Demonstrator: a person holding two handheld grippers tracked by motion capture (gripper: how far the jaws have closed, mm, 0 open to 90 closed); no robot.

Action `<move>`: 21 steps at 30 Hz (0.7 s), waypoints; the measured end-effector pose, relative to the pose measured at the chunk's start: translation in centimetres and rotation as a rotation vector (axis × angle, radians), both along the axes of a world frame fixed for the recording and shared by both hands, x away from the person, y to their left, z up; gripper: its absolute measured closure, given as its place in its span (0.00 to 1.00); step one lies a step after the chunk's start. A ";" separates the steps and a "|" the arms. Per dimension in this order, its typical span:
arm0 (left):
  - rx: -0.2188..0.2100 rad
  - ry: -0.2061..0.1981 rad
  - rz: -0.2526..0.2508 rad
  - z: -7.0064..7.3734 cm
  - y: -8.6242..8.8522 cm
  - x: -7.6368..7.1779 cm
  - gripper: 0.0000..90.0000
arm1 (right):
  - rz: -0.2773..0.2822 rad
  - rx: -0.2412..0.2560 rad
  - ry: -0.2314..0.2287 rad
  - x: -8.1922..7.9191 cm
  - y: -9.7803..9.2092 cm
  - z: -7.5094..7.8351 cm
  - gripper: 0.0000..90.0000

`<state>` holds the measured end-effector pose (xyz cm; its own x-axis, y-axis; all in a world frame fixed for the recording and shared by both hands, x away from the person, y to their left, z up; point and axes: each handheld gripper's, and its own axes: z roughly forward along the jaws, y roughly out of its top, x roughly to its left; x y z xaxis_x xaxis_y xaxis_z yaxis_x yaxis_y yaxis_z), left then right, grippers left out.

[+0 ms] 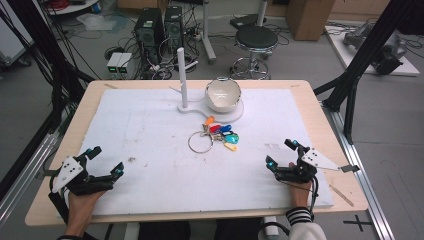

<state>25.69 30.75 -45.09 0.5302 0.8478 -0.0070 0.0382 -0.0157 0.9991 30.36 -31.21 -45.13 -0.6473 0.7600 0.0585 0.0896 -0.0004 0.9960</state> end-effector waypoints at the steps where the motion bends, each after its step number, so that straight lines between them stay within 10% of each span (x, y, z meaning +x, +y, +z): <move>1: -0.002 0.002 0.001 0.0 0.0 0.0 0.02 | -0.002 -0.002 -0.003 0.0 0.0 0.0 0.01; 21: -0.016 0.008 0.003 0.0 0.1 0.1 0.02 | -0.003 -0.009 -0.005 0.0 0.1 0.0 0.01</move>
